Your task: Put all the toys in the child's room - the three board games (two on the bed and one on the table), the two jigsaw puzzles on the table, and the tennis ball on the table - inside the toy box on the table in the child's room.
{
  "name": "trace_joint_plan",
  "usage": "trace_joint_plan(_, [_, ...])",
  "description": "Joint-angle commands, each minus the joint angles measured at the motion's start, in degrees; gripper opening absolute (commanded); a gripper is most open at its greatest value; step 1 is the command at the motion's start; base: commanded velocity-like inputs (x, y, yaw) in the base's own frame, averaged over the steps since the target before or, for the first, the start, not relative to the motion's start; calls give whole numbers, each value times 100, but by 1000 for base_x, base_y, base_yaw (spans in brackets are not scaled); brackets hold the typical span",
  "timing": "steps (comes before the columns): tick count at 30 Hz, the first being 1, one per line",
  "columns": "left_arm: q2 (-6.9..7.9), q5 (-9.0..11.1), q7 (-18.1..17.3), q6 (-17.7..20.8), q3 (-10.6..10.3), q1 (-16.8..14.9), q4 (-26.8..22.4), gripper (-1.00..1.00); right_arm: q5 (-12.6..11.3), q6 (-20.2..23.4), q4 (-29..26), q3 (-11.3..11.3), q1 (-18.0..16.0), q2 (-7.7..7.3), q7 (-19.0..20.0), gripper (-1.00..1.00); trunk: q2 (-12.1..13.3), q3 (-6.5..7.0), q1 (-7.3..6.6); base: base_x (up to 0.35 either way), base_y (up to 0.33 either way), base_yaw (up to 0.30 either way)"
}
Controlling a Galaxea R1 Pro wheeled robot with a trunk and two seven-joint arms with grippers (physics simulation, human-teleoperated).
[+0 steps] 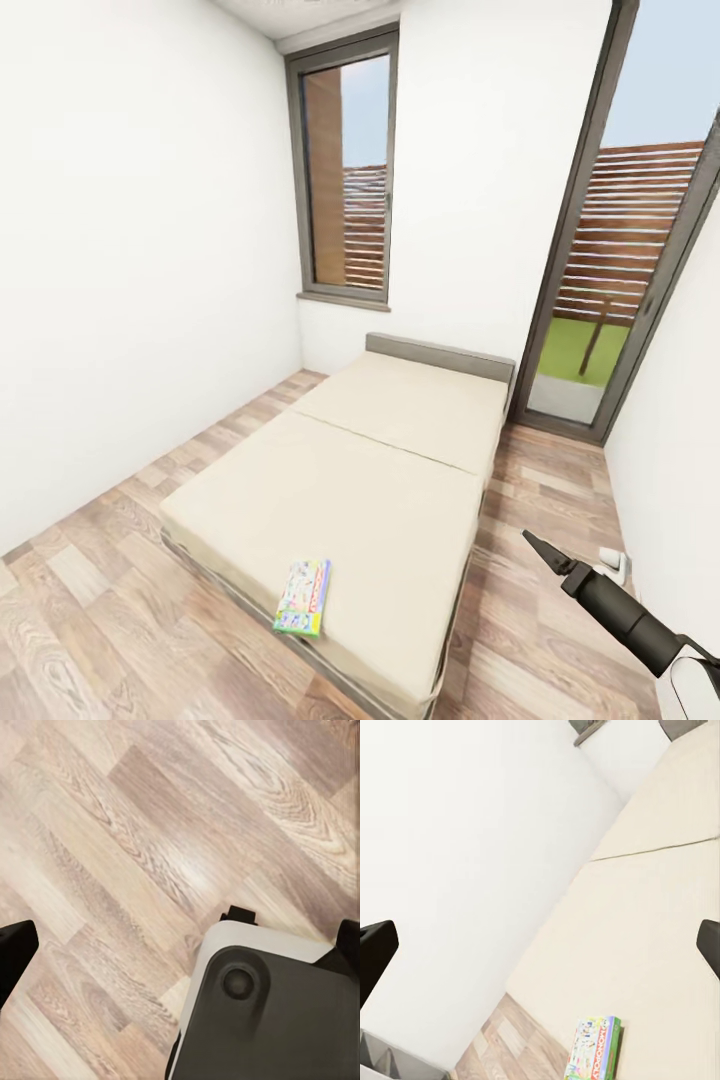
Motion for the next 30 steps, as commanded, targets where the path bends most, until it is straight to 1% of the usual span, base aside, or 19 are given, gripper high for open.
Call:
trace_joint_plan(1, [-1, -61, 25, -16, 46, -4, 3, 100, -39, 46, 2, -4, -6, 0, 7, 100, -12, -6, 4, 0, 0, -186])
trace_joint_plan(19, [-1, -61, 25, -16, 45, -4, 3, 100, -39, 46, 2, -3, -6, -6, 6, 100, -12, 123, 4, 0, 0, -170])
trace_joint_plan(30, [-1, -62, 25, -16, 46, -4, 3, 100, -39, 46, 2, -3, -6, 0, 6, 100, -12, 192, 4, 0, 0, -134])
